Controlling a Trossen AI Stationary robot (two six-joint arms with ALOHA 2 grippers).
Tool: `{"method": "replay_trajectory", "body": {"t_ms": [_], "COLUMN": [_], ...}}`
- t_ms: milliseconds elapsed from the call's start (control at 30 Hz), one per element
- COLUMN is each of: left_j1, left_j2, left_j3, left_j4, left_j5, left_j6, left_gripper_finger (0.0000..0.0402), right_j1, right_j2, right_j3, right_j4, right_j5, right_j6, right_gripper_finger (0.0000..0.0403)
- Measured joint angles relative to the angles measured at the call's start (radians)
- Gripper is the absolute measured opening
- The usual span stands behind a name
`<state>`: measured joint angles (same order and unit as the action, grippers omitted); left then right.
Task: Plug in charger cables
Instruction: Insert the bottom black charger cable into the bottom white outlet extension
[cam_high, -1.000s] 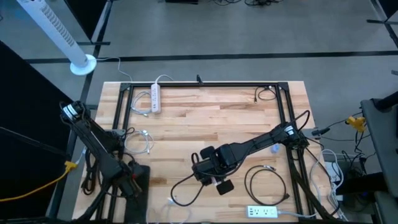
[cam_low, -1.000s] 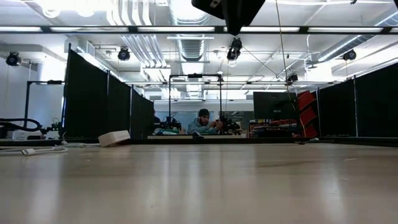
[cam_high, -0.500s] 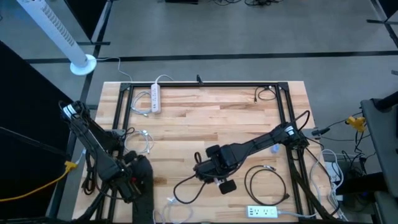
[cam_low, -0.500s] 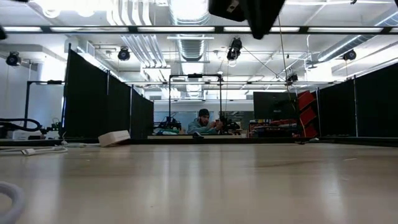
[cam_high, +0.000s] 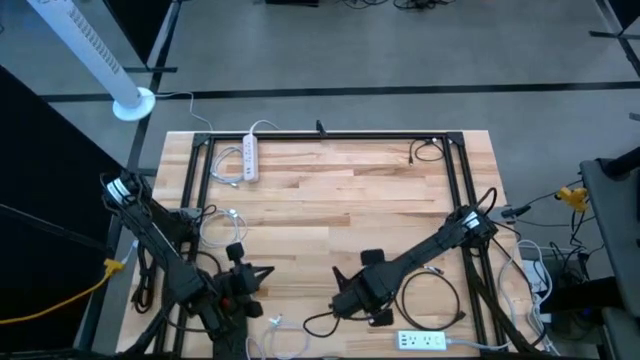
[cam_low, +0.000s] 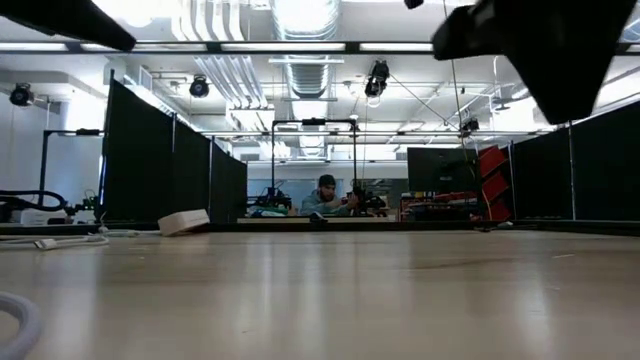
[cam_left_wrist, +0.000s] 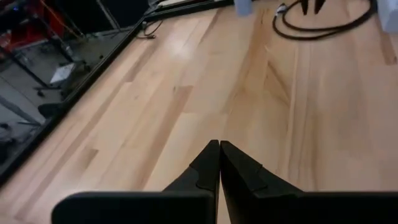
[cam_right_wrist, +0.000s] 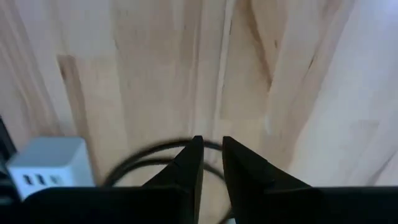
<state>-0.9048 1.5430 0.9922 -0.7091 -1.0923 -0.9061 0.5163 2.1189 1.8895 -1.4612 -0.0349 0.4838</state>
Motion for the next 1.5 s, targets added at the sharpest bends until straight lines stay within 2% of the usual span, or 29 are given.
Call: {"method": "replay_trajectory", "body": {"t_ms": [100,200,300,433,567,700,800,967,1133,1333,1500], "left_j1": [0.028,0.073,0.132,0.224,0.307,0.366,0.396,0.439,0.468,0.478,0.477], "left_j2": [-0.002,-0.007,-0.007,-0.008,-0.008,-0.008,-0.009,-0.009,-0.006,0.006,0.007], "left_j3": [0.0,0.0,0.0,0.0,0.0,0.0,0.0,0.0,0.0,0.0,-0.001], "left_j4": [-0.002,-0.008,-0.003,0.068,0.214,0.333,0.369,0.371,0.375,0.376,0.374], "left_j5": [0.025,0.143,0.215,0.351,0.519,0.684,0.753,0.831,0.858,0.86,0.86], "left_j6": [0.019,0.119,0.211,0.428,0.669,0.861,0.938,1.006,1.03,1.029,0.997], "left_gripper_finger": [0.0,0.0,0.0,0.0,0.0,0.0,0.0,0.0,0.0,0.0,0.0], "right_j1": [0.014,0.035,0.065,0.092,0.1,0.105,0.106,0.103,0.103,0.103,0.094], "right_j2": [0.0,0.0,0.0,0.0,-0.006,-0.093,-0.203,-0.442,-0.62,-0.709,-0.717], "right_j3": [0.0,0.0,-0.004,-0.013,-0.043,-0.141,-0.25,-0.461,-0.688,-0.935,-1.067], "right_j4": [0.001,0.005,0.005,-0.026,-0.082,-0.078,-0.073,-0.043,0.121,0.248,0.358], "right_j5": [-0.001,0.003,0.035,0.124,0.142,0.14,0.141,0.133,0.086,-0.044,-0.128], "right_j6": [0.107,0.194,0.293,0.369,0.42,0.506,0.585,0.752,0.816,0.796,0.752], "right_gripper_finger": [0.0056,0.007,0.0085,0.0111,0.0139,0.0161,0.017,0.0174,0.0166,0.015,0.0135]}}
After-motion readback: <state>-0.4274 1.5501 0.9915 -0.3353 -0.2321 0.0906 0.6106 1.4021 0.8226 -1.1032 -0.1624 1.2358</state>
